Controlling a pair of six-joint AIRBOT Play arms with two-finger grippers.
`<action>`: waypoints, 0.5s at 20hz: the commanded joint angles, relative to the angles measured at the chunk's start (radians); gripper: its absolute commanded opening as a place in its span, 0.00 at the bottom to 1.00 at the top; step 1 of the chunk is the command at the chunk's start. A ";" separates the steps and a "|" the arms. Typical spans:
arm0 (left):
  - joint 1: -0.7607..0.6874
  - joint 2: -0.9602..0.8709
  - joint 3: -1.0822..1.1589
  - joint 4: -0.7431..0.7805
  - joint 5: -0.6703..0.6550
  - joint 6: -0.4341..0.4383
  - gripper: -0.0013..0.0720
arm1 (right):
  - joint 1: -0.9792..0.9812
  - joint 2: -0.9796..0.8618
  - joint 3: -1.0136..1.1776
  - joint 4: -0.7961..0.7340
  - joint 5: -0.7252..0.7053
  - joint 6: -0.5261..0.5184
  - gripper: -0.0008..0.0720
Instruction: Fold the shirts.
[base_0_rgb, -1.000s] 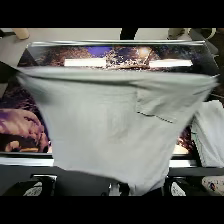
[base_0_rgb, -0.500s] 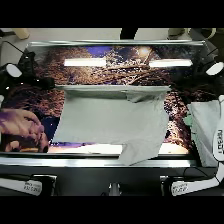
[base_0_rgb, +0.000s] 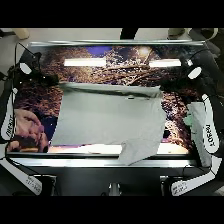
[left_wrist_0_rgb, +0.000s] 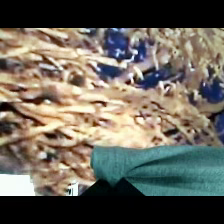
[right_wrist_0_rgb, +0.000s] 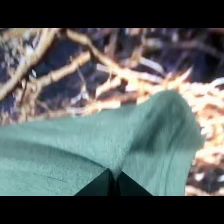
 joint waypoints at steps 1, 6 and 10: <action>0.015 -0.026 0.028 -0.002 -0.147 0.031 0.05 | 0.013 0.002 -0.017 -0.056 0.245 0.043 0.05; 0.046 0.074 0.000 0.024 -0.459 0.013 0.05 | 0.013 0.100 -0.021 -0.127 0.452 0.087 0.05; 0.028 0.084 -0.185 0.023 -0.473 -0.008 0.05 | 0.013 0.088 -0.151 -0.140 0.387 0.154 0.05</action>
